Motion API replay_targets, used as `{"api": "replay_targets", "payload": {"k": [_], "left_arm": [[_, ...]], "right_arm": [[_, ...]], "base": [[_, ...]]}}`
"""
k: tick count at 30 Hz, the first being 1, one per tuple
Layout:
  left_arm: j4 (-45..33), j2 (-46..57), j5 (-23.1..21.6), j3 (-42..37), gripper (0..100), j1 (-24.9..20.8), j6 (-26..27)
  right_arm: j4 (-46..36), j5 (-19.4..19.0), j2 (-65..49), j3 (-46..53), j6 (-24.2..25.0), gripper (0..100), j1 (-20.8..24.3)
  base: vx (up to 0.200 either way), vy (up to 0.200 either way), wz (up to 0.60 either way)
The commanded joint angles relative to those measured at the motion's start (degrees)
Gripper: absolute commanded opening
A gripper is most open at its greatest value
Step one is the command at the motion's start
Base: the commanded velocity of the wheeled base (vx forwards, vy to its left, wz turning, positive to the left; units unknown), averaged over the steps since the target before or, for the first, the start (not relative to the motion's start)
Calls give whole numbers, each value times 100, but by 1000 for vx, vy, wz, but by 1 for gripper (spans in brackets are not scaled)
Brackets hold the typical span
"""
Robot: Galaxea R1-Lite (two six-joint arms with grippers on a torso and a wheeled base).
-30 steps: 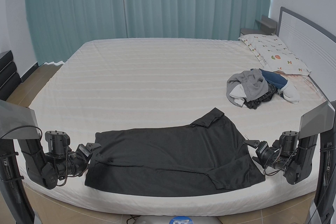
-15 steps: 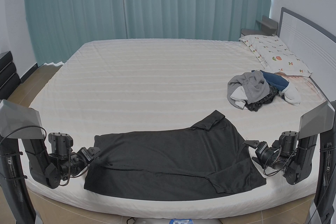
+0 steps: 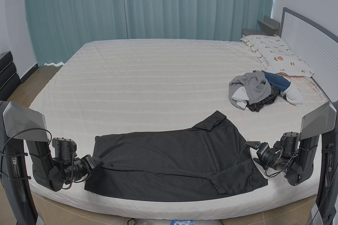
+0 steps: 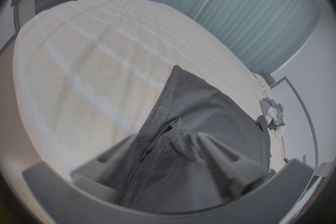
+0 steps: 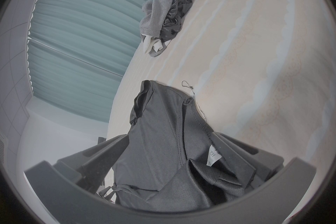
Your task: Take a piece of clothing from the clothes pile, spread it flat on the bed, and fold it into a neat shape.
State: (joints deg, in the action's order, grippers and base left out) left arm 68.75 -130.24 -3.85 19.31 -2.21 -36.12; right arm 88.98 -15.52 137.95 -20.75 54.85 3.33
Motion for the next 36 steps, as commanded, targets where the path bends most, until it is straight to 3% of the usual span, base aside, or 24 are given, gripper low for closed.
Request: {"api": "replay_targets", "payload": {"k": [1, 29, 36], "left_arm": [[50, -106, -1, -112, 0, 36, 9], [-2, 482, 42, -349, 0, 142, 114], [-29, 421, -1, 345, 0, 80, -422]], "right_arm": [[58, -4, 13, 1, 0, 100, 10], [58, 14, 22, 18, -9, 100, 19], [58, 14, 22, 27, -9, 100, 19]], "base": [[0, 0, 0], [0, 0, 0], [0, 0, 0]]}}
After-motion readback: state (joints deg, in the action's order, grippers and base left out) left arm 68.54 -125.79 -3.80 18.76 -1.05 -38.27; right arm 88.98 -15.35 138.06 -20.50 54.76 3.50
